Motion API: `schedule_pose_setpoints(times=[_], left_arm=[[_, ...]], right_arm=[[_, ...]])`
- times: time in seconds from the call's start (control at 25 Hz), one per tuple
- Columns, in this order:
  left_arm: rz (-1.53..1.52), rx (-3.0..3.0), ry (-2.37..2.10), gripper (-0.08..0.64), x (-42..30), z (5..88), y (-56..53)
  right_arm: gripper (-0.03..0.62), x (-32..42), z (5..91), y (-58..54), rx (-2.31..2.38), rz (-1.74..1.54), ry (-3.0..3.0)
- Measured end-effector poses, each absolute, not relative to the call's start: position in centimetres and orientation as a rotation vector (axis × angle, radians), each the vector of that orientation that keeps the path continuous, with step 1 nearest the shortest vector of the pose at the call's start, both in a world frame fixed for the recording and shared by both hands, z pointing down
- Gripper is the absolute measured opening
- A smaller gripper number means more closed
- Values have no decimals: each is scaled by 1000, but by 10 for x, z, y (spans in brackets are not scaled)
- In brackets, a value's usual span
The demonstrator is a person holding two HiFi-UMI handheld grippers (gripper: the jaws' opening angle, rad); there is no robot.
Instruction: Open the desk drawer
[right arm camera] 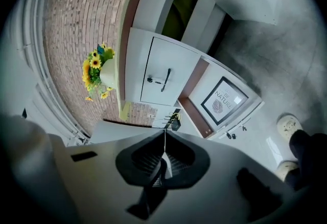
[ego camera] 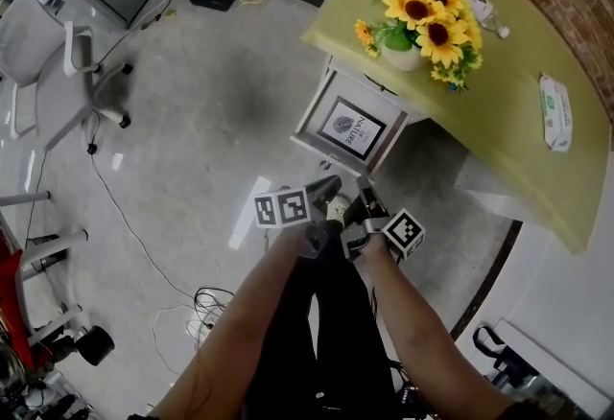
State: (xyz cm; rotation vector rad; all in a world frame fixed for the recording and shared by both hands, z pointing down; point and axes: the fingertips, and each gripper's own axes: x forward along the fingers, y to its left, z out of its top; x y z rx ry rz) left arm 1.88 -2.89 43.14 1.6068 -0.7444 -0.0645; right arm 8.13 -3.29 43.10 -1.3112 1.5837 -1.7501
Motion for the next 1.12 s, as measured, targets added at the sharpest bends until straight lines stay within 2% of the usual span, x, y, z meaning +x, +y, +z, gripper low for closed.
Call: schedule_pose_setpoints(times=[0.6, 0.72, 0.8, 0.88, 1.12], left_arm=[[-237, 1687, -689, 13, 57, 471, -138], [-277, 1692, -689, 15, 60, 481, -159], [-280, 1700, -682, 51, 62, 489, -172], [-286, 1699, -675, 141, 63, 498, -185], [-329, 1721, -643, 166, 64, 505, -223]], right_arm=[[20, 140, 477, -125, -1250, -1574, 1556], [101, 147, 493, -145, -1239, -1553, 1564], [107, 148, 501, -157, -1213, -1536, 1578], [114, 150, 509, -170, -1191, -1511, 1598], [117, 149, 515, -214, -1132, -1426, 1625]])
